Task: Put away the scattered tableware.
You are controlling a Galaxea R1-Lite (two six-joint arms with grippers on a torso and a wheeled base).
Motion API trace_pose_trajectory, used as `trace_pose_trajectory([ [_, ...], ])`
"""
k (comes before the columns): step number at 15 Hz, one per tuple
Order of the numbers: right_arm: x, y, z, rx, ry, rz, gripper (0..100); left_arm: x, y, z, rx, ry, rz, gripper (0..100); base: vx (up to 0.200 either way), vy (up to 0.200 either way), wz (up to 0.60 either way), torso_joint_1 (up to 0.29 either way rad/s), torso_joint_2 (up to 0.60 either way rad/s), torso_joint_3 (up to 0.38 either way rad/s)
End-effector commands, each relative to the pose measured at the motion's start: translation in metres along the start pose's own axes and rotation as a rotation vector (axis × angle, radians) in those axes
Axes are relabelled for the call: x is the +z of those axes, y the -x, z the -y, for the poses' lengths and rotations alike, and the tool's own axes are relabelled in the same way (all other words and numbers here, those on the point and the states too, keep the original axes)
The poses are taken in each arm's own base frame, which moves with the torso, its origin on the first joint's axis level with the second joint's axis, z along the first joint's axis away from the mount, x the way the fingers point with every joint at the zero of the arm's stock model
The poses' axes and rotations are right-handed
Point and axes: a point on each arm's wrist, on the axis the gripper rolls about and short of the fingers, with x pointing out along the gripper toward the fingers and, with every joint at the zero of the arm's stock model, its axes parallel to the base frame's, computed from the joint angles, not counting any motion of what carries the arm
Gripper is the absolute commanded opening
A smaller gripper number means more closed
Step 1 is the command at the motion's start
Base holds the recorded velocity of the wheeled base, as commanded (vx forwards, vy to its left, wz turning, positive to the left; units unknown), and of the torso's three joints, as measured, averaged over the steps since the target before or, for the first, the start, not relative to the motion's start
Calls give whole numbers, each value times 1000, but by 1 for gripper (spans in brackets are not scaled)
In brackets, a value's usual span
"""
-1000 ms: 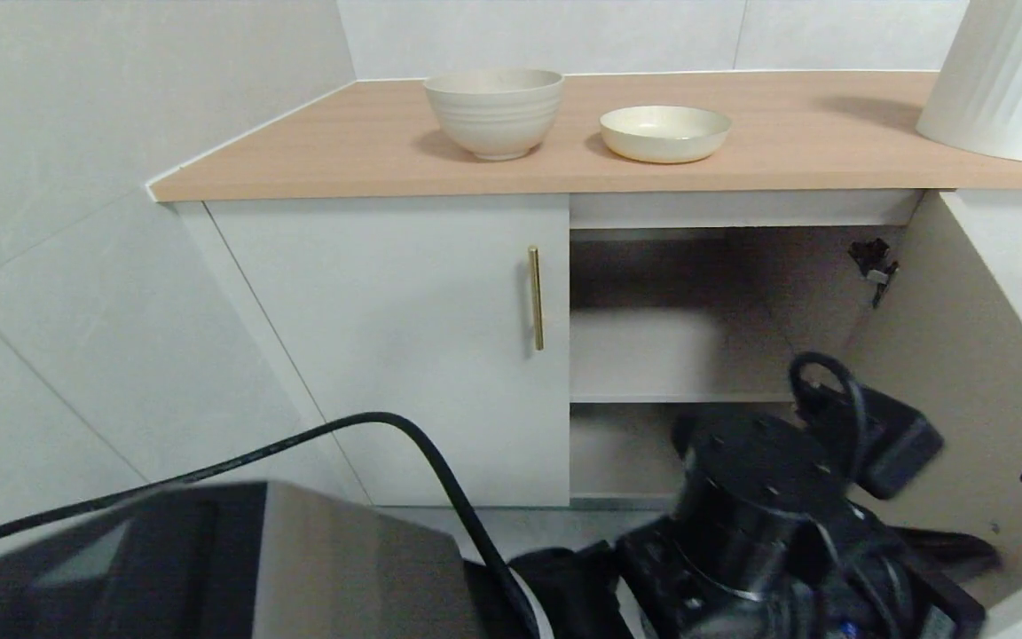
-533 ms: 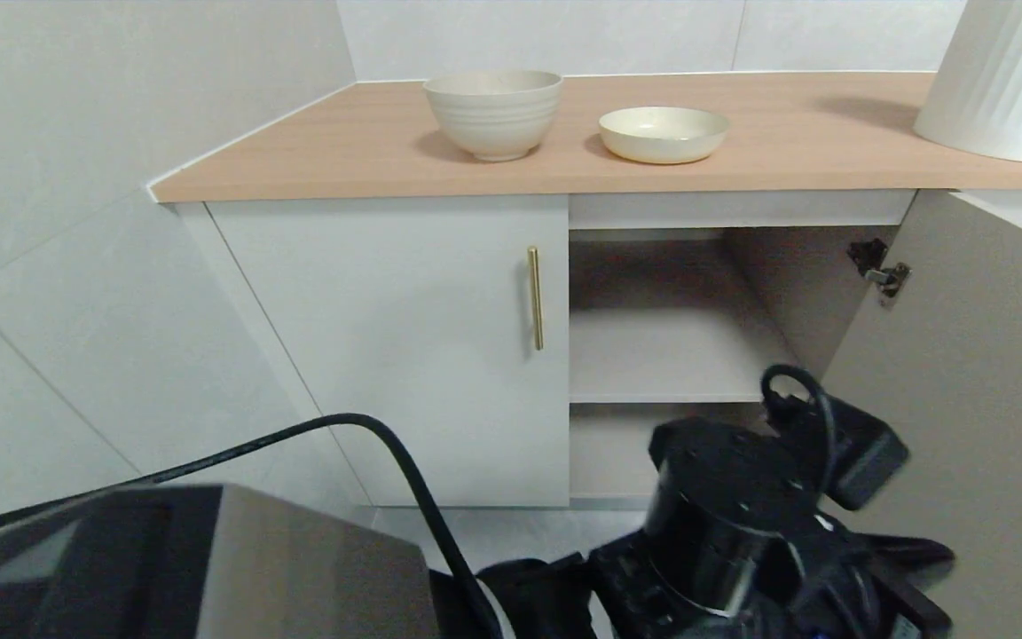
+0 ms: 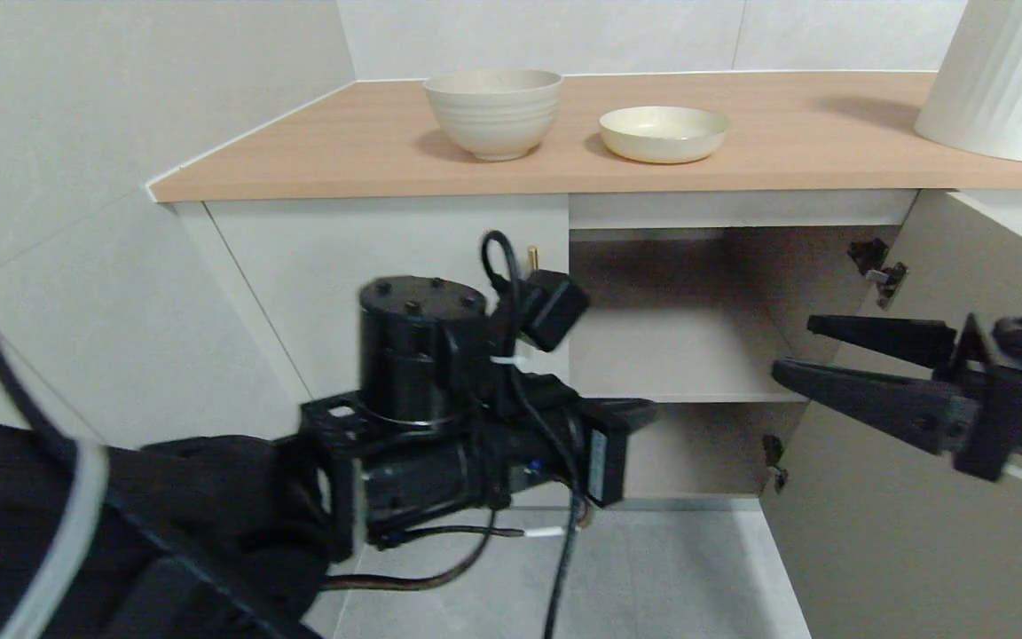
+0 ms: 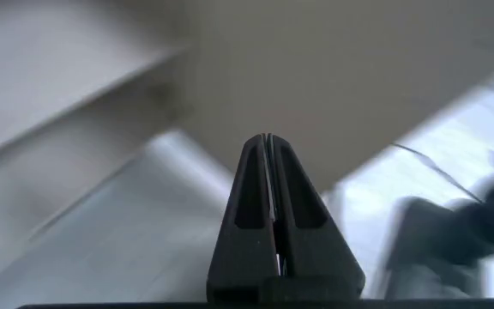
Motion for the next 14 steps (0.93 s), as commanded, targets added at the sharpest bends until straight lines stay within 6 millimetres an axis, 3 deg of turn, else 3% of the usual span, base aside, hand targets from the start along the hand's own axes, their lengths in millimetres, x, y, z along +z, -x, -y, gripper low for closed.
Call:
trace_pose_trajectory([
  [1, -14, -50, 21, -114, -1, -95, 100, 35, 102, -13, 241, 18, 74, 0, 0, 0, 0, 0, 0, 0],
  [6, -2, -49, 20, -178, 5, -92, 100, 26, 203, -20, 434, 48, 200, 0, 0, 0, 0, 0, 0, 0],
  [8, 11, -45, 16, -174, -1, -93, 100, 30, 219, -24, 451, 55, 226, 0, 0, 0, 0, 0, 0, 0],
  [9, 11, -41, 15, -177, -8, -107, 100, 29, 221, -22, 443, 53, 228, 100, 0, 0, 0, 0, 0, 0],
  [14, 18, -29, 10, -178, -1, -80, 100, 38, 217, -21, 384, 43, 228, 100, 0, 0, 0, 0, 0, 0],
])
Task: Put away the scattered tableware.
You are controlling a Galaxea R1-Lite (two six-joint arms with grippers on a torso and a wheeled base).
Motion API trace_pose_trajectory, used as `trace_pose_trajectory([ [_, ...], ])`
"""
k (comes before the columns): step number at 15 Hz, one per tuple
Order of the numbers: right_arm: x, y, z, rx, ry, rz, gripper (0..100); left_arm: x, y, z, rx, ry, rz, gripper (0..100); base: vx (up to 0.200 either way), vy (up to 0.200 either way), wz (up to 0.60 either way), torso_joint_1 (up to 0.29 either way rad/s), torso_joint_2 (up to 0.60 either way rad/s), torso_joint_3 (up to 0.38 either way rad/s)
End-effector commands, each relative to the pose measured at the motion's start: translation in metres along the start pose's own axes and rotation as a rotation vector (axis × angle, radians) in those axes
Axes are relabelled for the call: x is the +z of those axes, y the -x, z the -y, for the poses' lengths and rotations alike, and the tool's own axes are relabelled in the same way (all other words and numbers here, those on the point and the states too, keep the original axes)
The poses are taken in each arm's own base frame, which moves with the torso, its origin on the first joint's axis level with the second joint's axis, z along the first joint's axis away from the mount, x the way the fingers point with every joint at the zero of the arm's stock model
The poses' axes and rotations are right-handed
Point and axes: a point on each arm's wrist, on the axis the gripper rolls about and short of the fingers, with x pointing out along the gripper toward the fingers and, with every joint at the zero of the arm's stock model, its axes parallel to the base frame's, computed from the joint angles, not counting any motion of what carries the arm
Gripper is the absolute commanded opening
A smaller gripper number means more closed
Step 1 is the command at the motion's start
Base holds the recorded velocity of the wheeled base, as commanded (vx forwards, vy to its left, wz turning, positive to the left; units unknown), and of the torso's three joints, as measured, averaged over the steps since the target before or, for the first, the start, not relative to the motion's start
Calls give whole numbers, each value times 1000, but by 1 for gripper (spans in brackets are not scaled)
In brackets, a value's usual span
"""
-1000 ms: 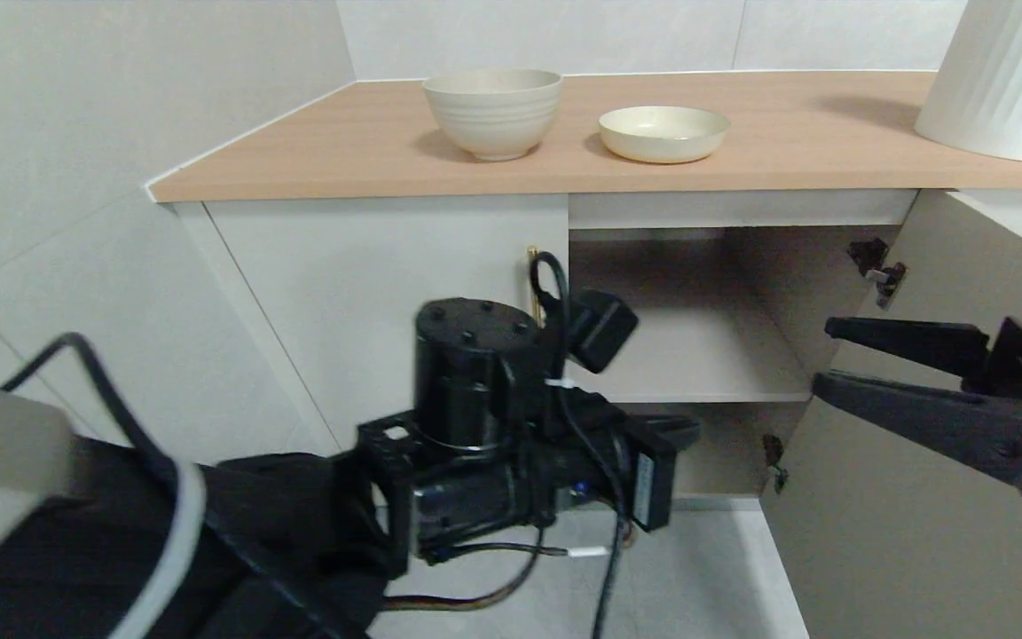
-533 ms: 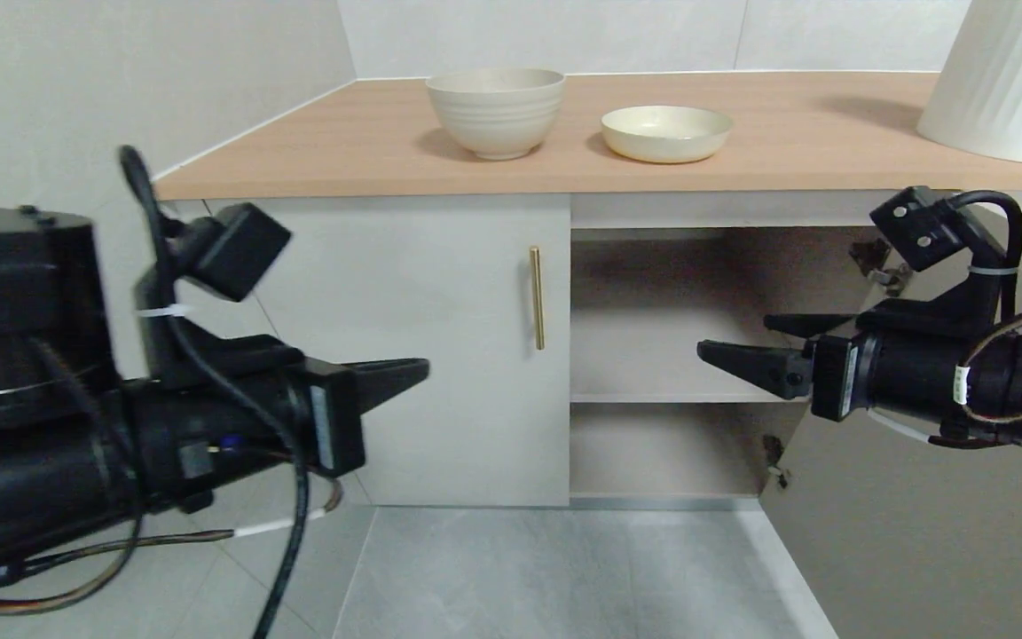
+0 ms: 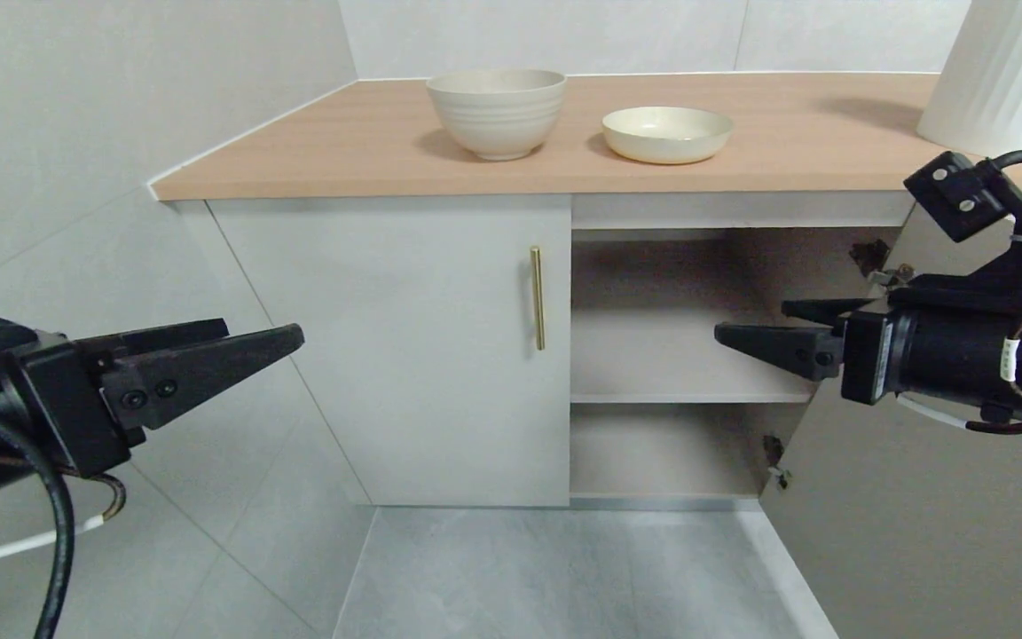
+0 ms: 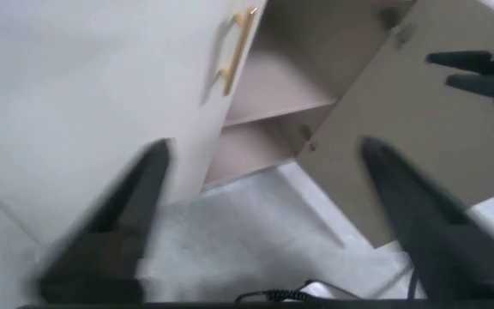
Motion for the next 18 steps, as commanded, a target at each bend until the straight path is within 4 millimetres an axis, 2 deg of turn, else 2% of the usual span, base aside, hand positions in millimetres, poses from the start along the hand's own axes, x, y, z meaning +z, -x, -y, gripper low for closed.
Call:
trace_pose_trajectory([
  [1, 4, 7, -2, 2, 4, 23, 100, 3, -4, 0, -1, -4, 5, 100, 0, 0, 0, 0, 0, 0],
  [7, 19, 36, -8, 9, 19, 100, 100, 5, -1, 0, 0, -19, 17, 100, 0, 0, 0, 0, 0, 0],
  [10, 23, 44, -10, 10, 17, 89, 100, 6, -1, 0, 2, -19, 16, 100, 200, 0, 0, -6, 2, 5],
  [18, 17, 42, -11, 22, 14, 70, 100, 5, -1, 0, 2, -18, 14, 100, 200, 0, 0, 5, -2, 2],
])
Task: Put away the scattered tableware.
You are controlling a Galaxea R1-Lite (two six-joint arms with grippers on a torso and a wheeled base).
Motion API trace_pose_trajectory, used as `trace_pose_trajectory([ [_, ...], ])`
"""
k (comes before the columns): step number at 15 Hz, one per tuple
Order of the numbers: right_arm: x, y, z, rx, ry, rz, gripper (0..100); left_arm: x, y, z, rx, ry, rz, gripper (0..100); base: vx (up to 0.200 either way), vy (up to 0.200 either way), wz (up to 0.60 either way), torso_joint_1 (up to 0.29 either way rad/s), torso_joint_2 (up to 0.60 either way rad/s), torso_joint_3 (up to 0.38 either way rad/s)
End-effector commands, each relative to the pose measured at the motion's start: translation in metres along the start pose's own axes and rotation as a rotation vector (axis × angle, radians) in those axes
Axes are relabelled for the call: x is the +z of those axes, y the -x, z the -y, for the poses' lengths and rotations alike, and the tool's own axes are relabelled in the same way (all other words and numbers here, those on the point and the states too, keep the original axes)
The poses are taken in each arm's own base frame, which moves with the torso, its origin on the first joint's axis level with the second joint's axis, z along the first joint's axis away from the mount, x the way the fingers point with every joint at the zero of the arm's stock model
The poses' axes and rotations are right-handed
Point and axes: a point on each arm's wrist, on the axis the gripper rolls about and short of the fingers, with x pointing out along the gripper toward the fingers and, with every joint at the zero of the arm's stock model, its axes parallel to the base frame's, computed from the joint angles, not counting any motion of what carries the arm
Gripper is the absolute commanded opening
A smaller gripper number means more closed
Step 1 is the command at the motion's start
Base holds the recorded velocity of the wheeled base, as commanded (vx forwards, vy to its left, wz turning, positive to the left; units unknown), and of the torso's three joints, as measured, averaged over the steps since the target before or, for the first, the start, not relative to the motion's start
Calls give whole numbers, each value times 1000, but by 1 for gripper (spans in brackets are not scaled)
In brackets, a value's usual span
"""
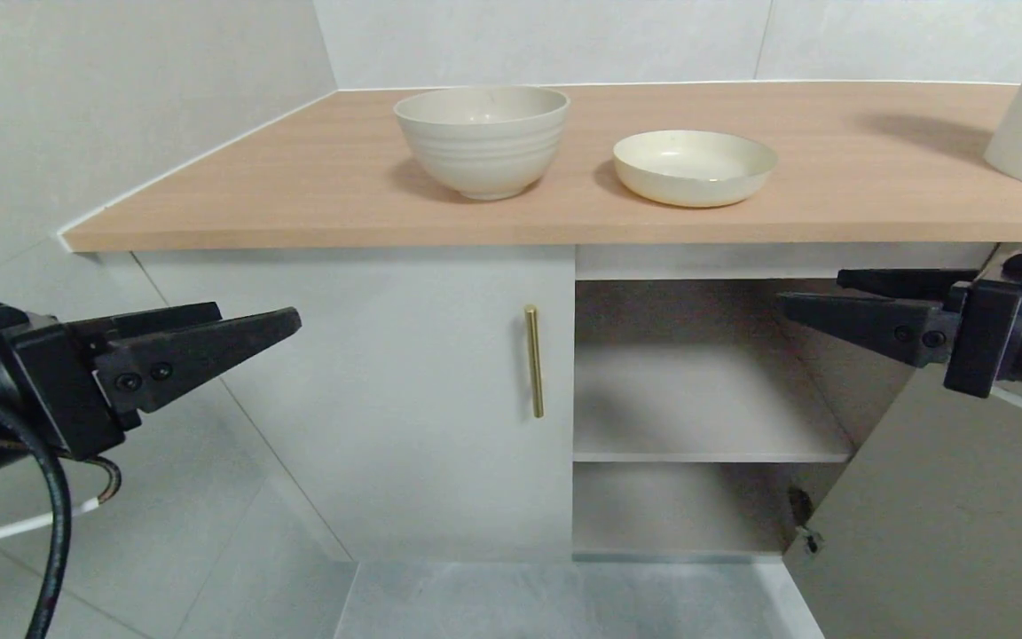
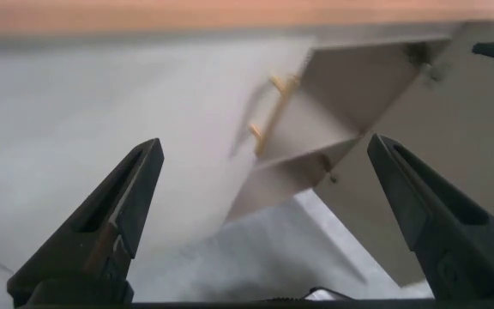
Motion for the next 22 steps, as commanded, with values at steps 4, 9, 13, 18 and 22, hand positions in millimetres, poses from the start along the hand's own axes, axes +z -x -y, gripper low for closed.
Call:
trace_pose_trajectory([
  [4, -5, 5, -1, 22, 6, -8, 100, -1, 0, 0, -1, 1, -4, 100, 0, 0, 0, 0, 0, 0],
  [9, -4, 13, -4, 88, 11, 2, 100, -2, -1, -1, 0, 3, -9, 100, 0, 0, 0, 0, 0, 0],
  [13, -6, 11, -4, 89, 9, -7, 100, -2, -3, -1, 0, 4, -14, 100, 0, 0, 0, 47, -213, -204],
  [18, -7, 7, -3, 88, 7, -16, 100, -6, -12, -4, 5, 10, -45, 100, 0, 0, 0, 167, -499, -297],
  [22, -8, 2, -2, 86, 5, -25, 100, -8, -14, -5, 5, 12, -54, 100, 0, 0, 0, 182, -472, -288],
])
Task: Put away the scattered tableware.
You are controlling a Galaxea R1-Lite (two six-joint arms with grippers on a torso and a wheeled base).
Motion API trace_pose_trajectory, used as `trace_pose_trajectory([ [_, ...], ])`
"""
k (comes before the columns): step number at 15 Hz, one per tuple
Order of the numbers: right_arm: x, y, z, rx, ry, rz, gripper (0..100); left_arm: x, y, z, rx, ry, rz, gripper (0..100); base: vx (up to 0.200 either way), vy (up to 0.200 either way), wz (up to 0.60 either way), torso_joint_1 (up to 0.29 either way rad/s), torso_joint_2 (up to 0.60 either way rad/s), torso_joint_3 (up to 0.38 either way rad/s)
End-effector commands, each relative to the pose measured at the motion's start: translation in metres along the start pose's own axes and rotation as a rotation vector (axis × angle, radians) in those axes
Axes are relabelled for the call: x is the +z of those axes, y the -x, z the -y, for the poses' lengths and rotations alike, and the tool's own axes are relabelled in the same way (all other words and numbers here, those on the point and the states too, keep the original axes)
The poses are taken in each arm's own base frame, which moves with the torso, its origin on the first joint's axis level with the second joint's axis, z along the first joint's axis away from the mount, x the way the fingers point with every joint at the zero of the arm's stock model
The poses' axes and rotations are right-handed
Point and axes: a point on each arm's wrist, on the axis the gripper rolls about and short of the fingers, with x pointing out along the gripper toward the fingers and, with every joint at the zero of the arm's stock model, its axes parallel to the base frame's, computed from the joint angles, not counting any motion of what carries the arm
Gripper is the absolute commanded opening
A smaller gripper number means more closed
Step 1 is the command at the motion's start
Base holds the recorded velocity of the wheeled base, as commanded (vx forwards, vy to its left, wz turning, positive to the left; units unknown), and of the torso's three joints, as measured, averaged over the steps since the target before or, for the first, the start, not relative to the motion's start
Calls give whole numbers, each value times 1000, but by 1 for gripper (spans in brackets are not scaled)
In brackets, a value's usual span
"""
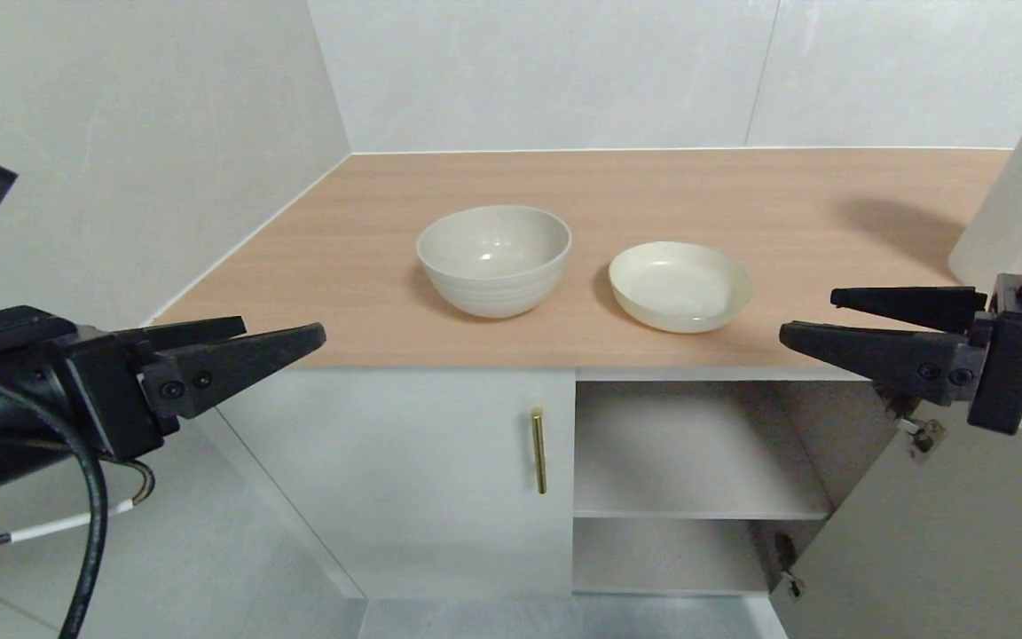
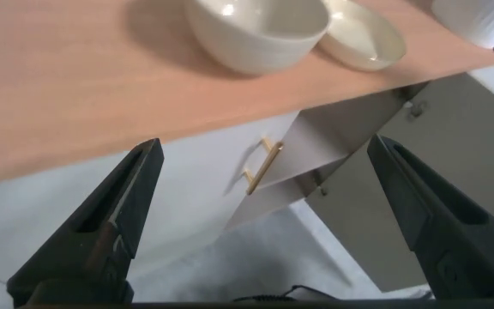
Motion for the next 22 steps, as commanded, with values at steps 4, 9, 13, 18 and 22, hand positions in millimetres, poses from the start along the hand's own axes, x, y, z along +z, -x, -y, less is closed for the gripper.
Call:
trace_pose_trajectory([
  [4, -7, -23, 8, -24, -11, -36, 100, 6, -13, 3, -36, -1, -15, 100, 0, 0, 0, 93, -218, -132],
  [9, 26, -57, 51, -254, -40, -68, 100, 26, -56, -2, 110, 25, -121, 100, 0, 0, 0, 0, 0, 0],
  [13, 32, -60, 48, -447, -70, -98, 100, 43, -58, 11, 186, 88, -92, 100, 0, 0, 0, 0, 0, 0],
  [18, 28, -65, 39, -491, -77, -102, 100, 50, -145, 19, 498, 222, -98, 100, 0, 0, 0, 0, 0, 0],
  [22, 26, -64, 40, -513, -74, -94, 100, 44, -167, 25, 475, 244, -81, 100, 0, 0, 0, 0, 0, 0],
])
